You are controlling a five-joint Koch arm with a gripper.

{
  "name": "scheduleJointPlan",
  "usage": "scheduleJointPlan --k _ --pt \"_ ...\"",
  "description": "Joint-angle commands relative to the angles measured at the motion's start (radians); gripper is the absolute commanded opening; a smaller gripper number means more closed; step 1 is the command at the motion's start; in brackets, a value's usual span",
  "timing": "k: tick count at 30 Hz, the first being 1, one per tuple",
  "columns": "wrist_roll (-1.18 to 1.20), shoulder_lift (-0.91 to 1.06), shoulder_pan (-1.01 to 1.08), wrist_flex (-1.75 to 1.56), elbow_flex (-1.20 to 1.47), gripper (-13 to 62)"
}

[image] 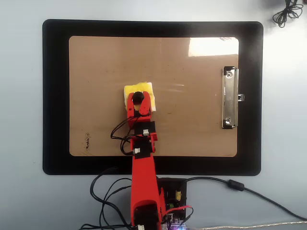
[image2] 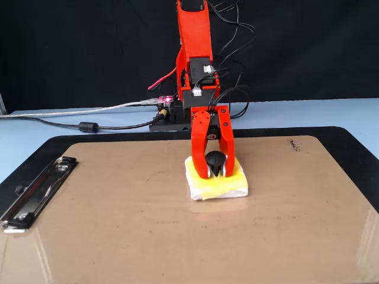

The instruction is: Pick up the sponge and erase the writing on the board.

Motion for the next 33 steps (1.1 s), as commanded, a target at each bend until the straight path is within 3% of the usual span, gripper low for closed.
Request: scheduleJointPlan --k 1,7,15,22,23,26,28,30,33 --pt "-0.011 0.160 -0.025 0.078 -0.025 -8.1" --pt "-0.032 0.387 -0.239 0.353 -0.166 -8.1" --pt "-0.184 0.285 -0.670 0.354 -0.210 -8.1" --pt "-0.175 0.239 -0.707 0.354 -0.187 -7.5" --pt "-0.175 0.241 -0.710 0.353 -0.169 -5.0" --pt "-0.173 0.239 -0.746 0.351 -0.118 13.7" --pt "-0.173 0.242 -0.762 0.354 -0.095 22.1" --pt "-0.179 0.264 -0.772 0.359 -0.078 28.6" --pt "-0.181 0.367 -0.770 0.396 -0.075 31.1"
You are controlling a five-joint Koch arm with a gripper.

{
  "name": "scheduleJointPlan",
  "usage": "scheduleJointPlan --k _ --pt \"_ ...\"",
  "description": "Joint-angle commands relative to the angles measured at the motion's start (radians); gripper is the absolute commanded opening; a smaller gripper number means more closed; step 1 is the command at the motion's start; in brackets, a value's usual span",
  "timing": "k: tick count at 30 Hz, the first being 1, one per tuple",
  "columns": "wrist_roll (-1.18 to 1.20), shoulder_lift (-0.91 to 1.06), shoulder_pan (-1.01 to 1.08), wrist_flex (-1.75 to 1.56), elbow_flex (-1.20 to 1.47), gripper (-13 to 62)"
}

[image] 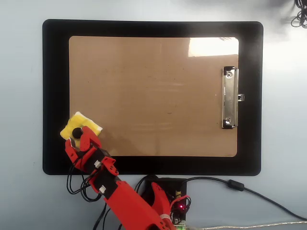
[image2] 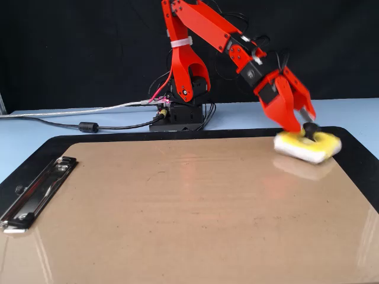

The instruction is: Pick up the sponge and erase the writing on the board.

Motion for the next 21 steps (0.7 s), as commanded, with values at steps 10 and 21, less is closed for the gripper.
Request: scheduleJointPlan --k 10,21 --pt "-0.011 0.388 0.275 1.181 -0.459 31.2" --pt "0.565 0.407 1.204 1.350 -0.201 32.7"
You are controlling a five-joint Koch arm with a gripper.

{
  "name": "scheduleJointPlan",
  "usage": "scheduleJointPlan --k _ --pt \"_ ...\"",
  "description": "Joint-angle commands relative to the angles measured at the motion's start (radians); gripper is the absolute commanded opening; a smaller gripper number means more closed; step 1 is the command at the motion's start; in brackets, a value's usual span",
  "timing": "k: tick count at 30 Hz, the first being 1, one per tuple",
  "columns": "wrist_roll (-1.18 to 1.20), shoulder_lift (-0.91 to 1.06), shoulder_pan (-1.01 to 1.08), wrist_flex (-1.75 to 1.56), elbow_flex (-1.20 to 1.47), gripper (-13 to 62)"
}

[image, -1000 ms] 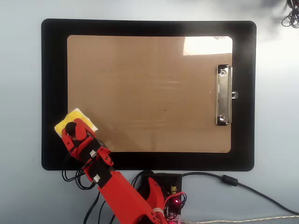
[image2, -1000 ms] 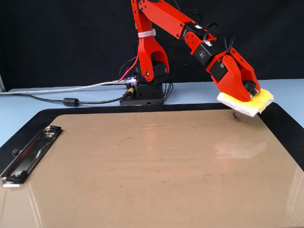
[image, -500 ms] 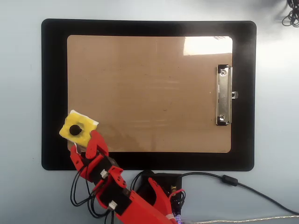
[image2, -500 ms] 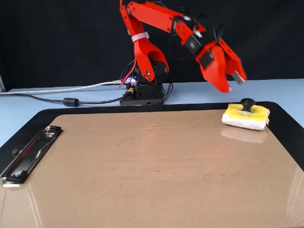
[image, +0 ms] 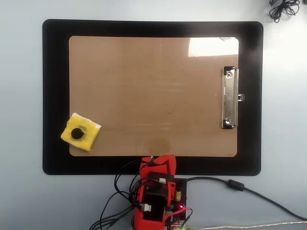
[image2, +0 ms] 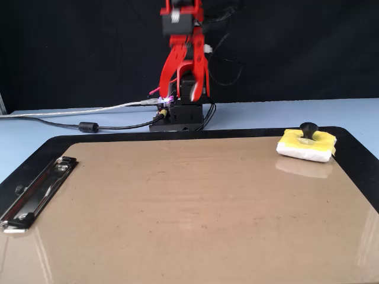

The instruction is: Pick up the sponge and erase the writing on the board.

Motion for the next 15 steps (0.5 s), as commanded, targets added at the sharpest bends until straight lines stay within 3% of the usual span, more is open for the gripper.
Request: scheduleJointPlan --k 1,7,15 --pt "0.061 0.032 0.112 -0.026 0.087 32.7" --pt "0.060 0.097 0.124 -0.092 0.387 33.0" --pt "0.077 0.100 0.104 -0.046 0.492 33.2"
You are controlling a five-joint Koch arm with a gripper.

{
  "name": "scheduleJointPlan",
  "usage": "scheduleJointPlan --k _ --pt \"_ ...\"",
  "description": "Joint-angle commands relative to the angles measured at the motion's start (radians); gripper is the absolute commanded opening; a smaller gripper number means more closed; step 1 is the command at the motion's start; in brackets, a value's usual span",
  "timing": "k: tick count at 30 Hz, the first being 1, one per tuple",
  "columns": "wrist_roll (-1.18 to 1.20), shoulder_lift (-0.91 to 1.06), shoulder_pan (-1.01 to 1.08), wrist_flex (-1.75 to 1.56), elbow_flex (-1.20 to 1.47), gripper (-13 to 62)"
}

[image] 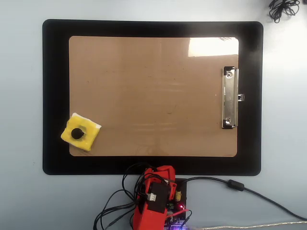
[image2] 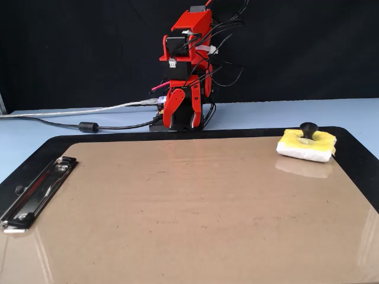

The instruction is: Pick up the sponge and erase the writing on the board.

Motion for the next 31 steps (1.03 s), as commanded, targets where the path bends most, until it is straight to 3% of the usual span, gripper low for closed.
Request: scheduleJointPlan --k 1,31 --pt "0.009 0.051 -0.026 0.101 0.021 33.2" --pt "-0.009 0.048 -0.052 0.140 0.023 34.4"
